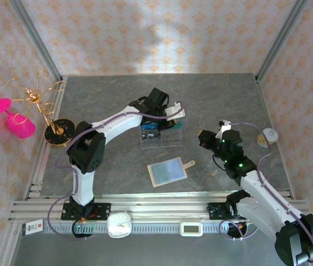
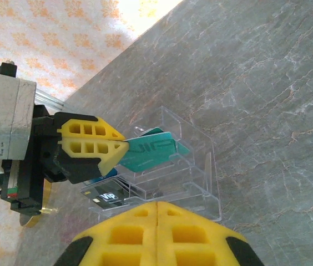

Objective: Take the credit cards out of the card holder

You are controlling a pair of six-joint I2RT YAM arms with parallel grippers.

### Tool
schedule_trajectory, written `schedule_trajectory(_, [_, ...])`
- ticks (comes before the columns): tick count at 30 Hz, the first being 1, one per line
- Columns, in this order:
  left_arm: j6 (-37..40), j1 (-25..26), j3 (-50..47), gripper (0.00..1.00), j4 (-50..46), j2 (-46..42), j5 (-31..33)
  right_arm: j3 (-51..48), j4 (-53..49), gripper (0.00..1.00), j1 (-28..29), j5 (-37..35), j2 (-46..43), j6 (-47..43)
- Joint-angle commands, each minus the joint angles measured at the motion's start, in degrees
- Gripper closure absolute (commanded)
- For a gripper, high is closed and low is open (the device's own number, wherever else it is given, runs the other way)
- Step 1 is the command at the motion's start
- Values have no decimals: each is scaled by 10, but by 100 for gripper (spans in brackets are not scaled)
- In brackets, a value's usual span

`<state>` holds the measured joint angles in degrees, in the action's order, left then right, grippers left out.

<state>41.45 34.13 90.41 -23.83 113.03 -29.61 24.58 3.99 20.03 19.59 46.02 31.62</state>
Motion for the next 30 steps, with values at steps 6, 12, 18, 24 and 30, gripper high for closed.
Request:
schedule_trajectory(6, [-41, 15, -17, 88, 31, -23, 87, 6, 24, 96, -3, 17, -5, -10])
schedule_trajectory(12, [-68, 16, -56, 73, 81, -61, 94, 5, 25, 85, -3, 31, -5, -14])
schedule_trajectory(18, [-127, 11, -80, 70, 150, -104, 69, -3, 23, 70, -3, 51, 30, -34])
schedule_trajectory(24, [-211, 7, -111, 70, 208, -135, 91, 21, 44, 74, 29, 77, 121, -43])
schedule_trajectory(30, [-408, 7, -291, 65, 419, -266, 101, 70, 46, 79, 101, 19, 214, -44])
